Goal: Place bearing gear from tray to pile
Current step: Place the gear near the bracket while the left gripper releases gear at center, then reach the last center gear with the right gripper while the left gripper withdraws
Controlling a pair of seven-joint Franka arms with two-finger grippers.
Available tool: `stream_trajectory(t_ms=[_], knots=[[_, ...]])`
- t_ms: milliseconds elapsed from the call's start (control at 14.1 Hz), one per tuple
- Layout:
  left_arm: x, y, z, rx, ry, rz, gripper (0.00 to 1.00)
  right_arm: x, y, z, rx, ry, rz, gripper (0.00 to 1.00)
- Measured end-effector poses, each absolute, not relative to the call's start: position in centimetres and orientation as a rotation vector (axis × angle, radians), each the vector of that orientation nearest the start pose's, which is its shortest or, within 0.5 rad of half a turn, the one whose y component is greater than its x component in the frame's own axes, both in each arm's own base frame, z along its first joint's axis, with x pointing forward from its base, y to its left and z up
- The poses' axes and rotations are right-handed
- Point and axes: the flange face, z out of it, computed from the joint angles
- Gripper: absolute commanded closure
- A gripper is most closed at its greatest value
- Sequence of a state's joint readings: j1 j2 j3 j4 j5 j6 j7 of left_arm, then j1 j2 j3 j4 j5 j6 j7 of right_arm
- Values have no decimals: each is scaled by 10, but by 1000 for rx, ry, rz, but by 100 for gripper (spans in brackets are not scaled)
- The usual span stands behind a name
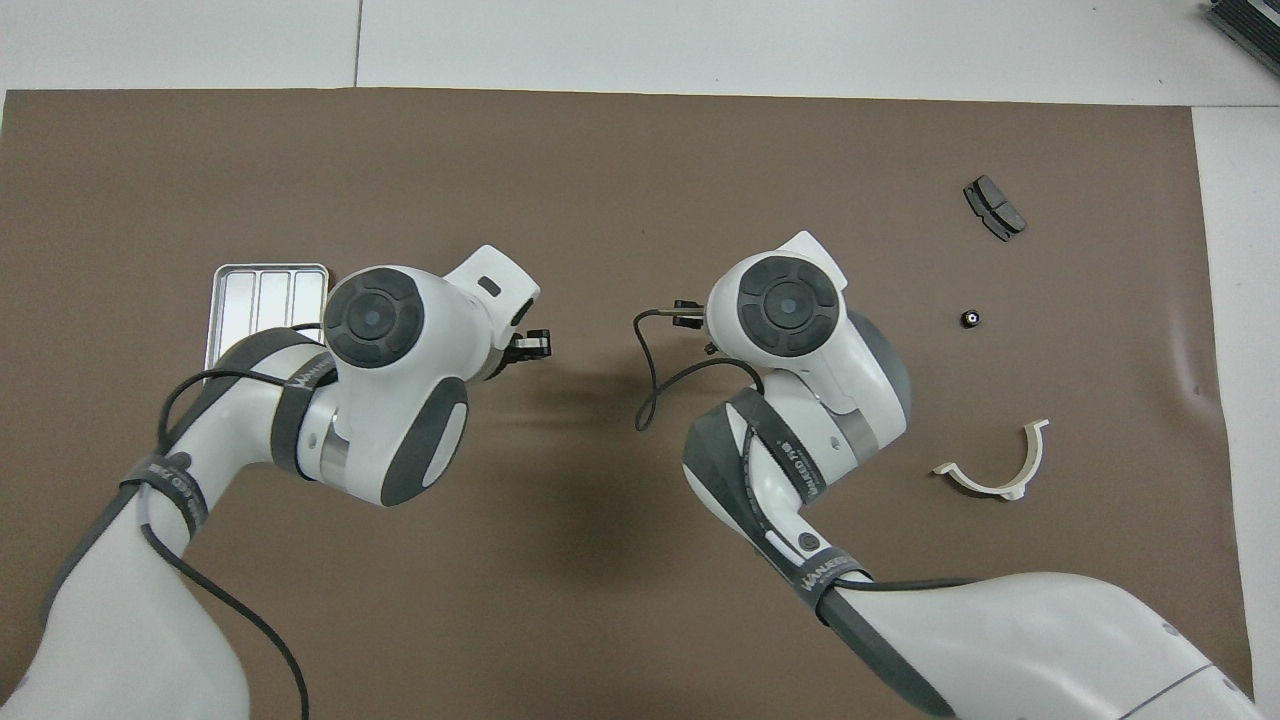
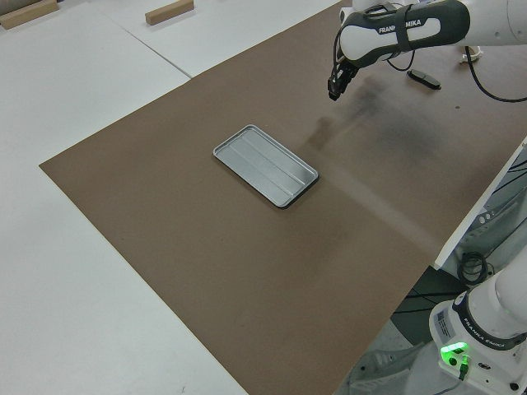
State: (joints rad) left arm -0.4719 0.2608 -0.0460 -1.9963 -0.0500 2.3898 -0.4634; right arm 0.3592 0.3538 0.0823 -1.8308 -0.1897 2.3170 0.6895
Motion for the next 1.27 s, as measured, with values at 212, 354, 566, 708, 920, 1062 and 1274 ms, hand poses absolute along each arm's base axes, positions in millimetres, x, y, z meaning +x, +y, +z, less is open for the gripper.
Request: stream_trajectory(t_ms=[212,354,566,708,920,1062,1274], knots=[[511,-343,319,-3242,113,-130,0,592,203,351,-3190,179,-237,100],[516,-339,322,-3243,101,-144,0,589,171,338,-3189,171,-163,100],[552,-303,346,-3248,-3,-200,0,580,127,317,-3178,135,-50,100],[583,-258,374,-3232,-49,-171,0,571,110,308,-3183,145,-10,28],[616,-175,433,-3200,3,-36,0,563,110,307,-3182,146,0,0],[623,-117,467,-3191,36,35,0,565,113,316,-3175,143,-35,0],[613,-62,503,-3188,16,95,0,571,130,337,-3160,108,-111,0]])
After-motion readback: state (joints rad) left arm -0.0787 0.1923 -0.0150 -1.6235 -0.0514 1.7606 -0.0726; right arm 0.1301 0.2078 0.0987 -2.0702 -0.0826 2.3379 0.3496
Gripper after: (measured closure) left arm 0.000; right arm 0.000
